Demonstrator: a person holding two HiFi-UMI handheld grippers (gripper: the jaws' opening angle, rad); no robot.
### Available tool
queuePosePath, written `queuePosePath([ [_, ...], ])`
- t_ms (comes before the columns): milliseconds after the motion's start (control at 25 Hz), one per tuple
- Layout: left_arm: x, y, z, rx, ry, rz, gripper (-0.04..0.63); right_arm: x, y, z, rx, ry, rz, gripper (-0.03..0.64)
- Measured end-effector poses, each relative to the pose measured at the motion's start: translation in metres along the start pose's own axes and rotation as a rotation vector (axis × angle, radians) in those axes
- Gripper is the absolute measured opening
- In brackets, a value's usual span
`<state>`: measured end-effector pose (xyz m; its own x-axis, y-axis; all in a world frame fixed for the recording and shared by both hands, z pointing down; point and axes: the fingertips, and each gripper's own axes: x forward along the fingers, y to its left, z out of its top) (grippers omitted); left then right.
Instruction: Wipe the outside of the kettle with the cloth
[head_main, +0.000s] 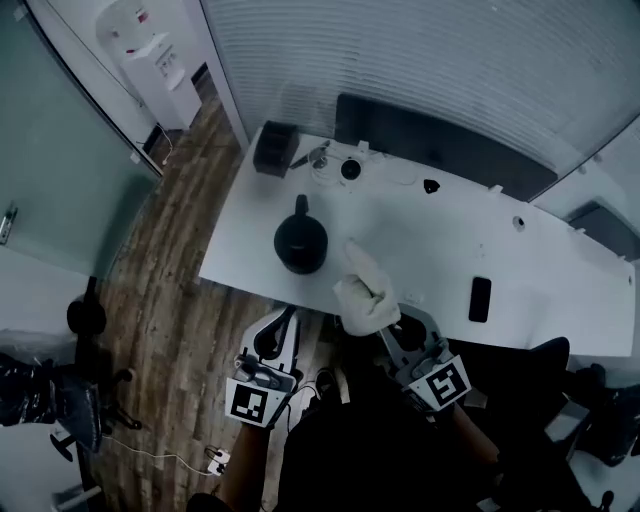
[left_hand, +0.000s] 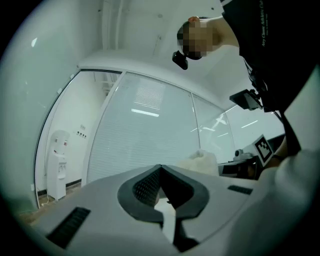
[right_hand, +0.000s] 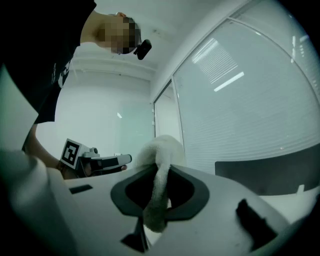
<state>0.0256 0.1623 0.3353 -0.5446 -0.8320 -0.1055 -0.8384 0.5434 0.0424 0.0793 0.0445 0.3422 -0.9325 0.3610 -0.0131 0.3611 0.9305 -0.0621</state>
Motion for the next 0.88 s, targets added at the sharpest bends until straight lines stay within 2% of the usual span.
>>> queuePosePath([
  [160, -0.05, -0.065, -0.013, -0.107, 0.049, 0.016, 0.006, -0.058, 0.053, -0.003, 0.019, 0.065, -0.048, 0.051],
  [240, -0.079, -0.097, -0.015, -0.122, 0.086, -0.006, 0.005, -0.087, 0.071, -0.007, 0.037, 0.088, -0.058, 0.051],
  [360, -0.109, -0.132, -0.02, -0.062, 0.142, -0.06, 0.005, -0.116, 0.087, -0.009, 0.025, 0.088, -0.066, 0.051],
  [520, -0.125, -0.161, -0.015, -0.005, 0.158, -0.066, 0.005, -0.149, 0.093, 0.008, 0.0, 0.041, -0.043, 0.051],
  [720, -0.104, -0.2, 0.0, 0.064, 0.113, -0.015, 0.005, -0.195, 0.084, 0.02, -0.004, 0.019, -0.019, 0.051],
  [880, -0.1, -0.242, 0.005, 0.032, 0.083, 0.056, 0.005, -0.236, 0.088, 0.012, 0.014, 0.015, 0.002, 0.051],
])
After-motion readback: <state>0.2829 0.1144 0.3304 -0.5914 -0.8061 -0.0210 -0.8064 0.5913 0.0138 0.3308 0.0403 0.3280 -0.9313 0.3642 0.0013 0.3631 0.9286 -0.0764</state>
